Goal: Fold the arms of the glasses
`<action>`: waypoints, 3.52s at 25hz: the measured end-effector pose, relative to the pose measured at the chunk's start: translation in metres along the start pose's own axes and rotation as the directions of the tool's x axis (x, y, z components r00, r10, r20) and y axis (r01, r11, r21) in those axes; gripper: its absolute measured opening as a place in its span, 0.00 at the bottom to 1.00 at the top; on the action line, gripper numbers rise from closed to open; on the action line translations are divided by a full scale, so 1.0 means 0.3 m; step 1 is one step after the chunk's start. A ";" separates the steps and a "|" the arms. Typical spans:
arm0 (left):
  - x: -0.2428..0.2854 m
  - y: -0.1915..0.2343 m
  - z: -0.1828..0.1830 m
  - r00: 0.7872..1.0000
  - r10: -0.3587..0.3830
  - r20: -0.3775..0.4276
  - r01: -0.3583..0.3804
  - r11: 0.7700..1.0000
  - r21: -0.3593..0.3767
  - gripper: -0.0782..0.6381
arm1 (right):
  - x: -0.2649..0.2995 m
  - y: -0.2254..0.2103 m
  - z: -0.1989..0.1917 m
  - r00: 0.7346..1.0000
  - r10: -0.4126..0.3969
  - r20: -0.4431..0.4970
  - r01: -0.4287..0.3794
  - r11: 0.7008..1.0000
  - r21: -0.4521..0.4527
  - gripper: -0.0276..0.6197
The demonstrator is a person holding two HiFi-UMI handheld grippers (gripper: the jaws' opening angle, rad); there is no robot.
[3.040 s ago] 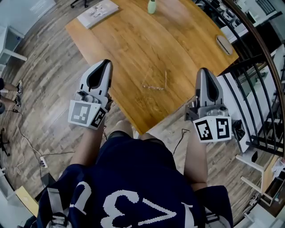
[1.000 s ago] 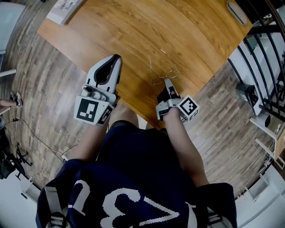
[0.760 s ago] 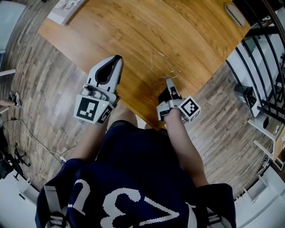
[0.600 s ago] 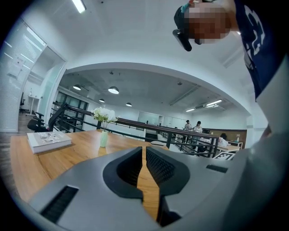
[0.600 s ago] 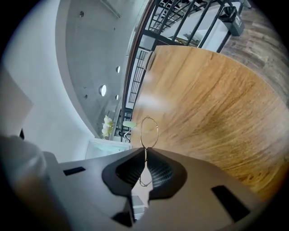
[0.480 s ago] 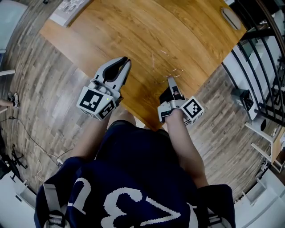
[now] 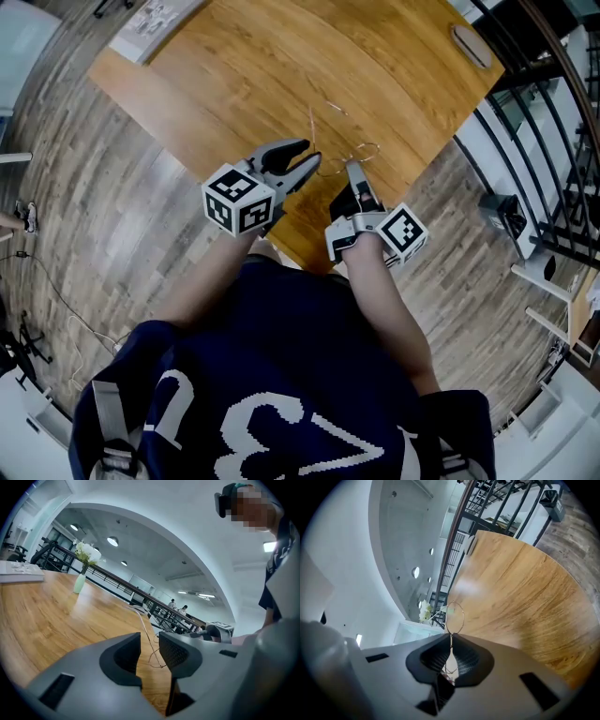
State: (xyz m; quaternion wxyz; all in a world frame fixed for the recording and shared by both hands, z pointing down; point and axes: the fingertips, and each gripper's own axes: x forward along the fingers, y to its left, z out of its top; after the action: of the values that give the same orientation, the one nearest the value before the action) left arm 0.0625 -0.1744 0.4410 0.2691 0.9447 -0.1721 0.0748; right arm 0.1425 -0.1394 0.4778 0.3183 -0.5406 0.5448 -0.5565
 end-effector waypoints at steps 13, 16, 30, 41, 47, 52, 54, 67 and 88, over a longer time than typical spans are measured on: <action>0.060 -0.086 -0.049 0.977 -0.186 -0.103 0.181 0.982 -0.055 0.14 | 0.003 0.035 -0.047 0.998 0.024 -0.063 -0.026 0.999 -0.031 0.10; 0.072 -0.104 -0.070 0.955 -0.265 -0.135 0.248 0.960 -0.126 0.14 | 0.001 0.037 -0.054 0.997 0.017 -0.071 -0.020 0.999 -0.035 0.10; 0.018 0.059 0.021 0.999 -0.039 -0.029 0.036 0.997 -0.075 0.15 | -0.013 0.047 -0.038 0.998 0.030 -0.052 -0.033 0.998 -0.049 0.10; 0.007 0.061 0.073 0.998 -0.063 0.014 0.064 0.995 -0.081 0.24 | -0.021 0.046 -0.029 0.999 0.034 -0.043 -0.036 0.998 -0.052 0.10; 0.007 0.034 0.034 0.990 -0.142 -0.022 0.138 0.981 -0.135 0.21 | -0.014 0.038 0.001 0.999 0.029 -0.017 -0.030 0.998 -0.047 0.10; 0.002 -0.034 -0.076 0.966 -0.237 -0.103 0.215 0.959 -0.186 0.21 | -0.016 0.042 0.014 0.999 0.045 -0.005 -0.046 0.998 -0.032 0.10; -0.002 -0.048 -0.106 0.958 -0.263 -0.117 0.235 0.949 -0.212 0.21 | -0.013 0.051 0.009 0.998 0.057 -0.006 -0.058 0.998 -0.022 0.10; -0.069 -0.022 -0.186 0.964 -0.209 -0.167 0.173 0.963 -0.205 0.21 | -0.036 -0.230 0.000 0.968 -0.249 -0.023 0.248 0.968 -0.019 0.10; -0.131 0.028 -0.188 0.980 -0.145 -0.137 0.115 0.972 -0.206 0.21 | 0.013 -0.435 -0.081 0.889 -0.442 -0.118 0.443 0.896 -0.024 0.26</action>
State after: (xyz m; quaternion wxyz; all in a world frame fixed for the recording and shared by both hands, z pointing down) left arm 0.0201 -0.1397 0.4834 0.3781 0.9141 -0.0954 0.1110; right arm 0.1493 -0.1101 0.6072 0.1508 -0.6153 0.4245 -0.6469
